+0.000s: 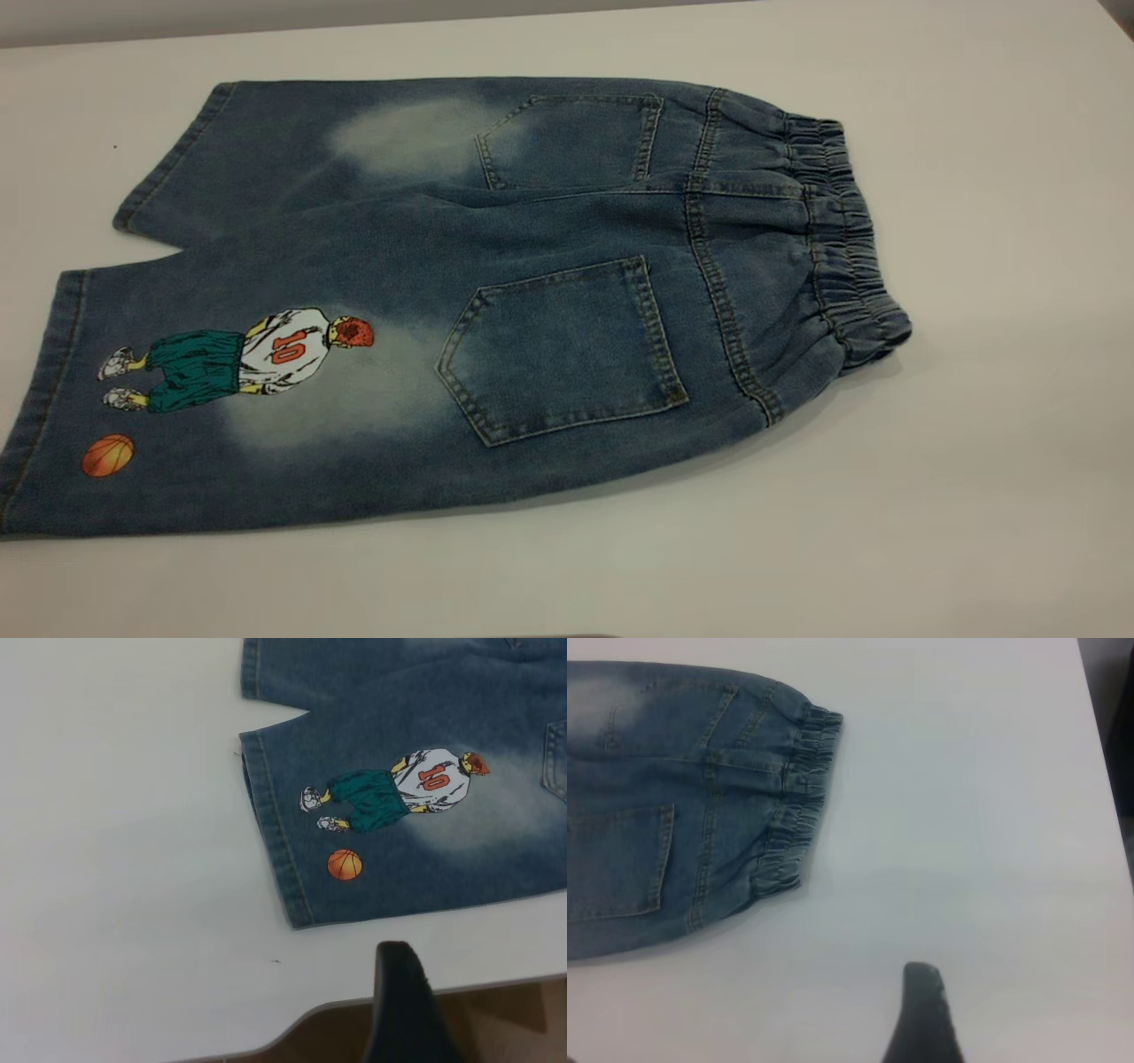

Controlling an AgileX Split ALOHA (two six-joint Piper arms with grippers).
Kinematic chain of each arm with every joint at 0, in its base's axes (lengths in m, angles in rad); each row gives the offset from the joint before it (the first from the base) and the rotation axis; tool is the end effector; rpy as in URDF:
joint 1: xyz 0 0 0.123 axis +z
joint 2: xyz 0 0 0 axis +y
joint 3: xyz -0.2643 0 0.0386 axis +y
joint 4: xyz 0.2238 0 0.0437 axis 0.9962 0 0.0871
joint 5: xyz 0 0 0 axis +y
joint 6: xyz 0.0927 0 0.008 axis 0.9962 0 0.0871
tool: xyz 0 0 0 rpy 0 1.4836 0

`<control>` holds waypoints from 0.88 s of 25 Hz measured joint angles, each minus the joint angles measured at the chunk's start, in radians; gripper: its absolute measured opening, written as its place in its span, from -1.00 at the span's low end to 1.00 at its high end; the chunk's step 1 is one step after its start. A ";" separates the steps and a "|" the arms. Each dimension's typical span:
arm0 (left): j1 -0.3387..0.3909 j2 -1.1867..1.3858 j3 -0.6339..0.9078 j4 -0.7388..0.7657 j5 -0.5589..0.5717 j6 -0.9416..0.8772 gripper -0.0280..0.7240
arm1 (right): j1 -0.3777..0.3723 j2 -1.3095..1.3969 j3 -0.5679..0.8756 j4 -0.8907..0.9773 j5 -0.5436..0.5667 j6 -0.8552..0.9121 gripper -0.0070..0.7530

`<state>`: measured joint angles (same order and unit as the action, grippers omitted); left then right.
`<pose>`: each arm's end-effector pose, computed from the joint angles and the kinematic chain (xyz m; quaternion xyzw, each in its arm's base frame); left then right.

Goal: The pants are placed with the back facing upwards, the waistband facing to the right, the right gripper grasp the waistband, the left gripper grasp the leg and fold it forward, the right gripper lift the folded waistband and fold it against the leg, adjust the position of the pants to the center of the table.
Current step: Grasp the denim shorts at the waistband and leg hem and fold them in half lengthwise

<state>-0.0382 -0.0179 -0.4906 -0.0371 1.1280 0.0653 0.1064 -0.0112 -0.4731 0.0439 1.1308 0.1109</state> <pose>-0.0108 -0.0027 0.2567 0.0463 0.8668 -0.0118 0.4963 -0.0086 0.0028 0.2521 0.0005 0.8746 0.0743 0.4791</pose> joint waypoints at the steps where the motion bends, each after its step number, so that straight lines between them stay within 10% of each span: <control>1: 0.000 0.000 0.000 0.000 0.000 0.000 0.12 | 0.000 0.000 0.000 0.000 0.000 0.000 0.22; 22: 0.000 0.017 -0.021 0.004 -0.024 0.011 0.12 | 0.000 0.075 -0.002 0.098 -0.009 0.005 0.24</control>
<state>-0.0382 -0.0012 -0.5120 -0.0333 1.1040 0.0766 0.1064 0.0640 -0.4748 0.1418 1.1219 0.1155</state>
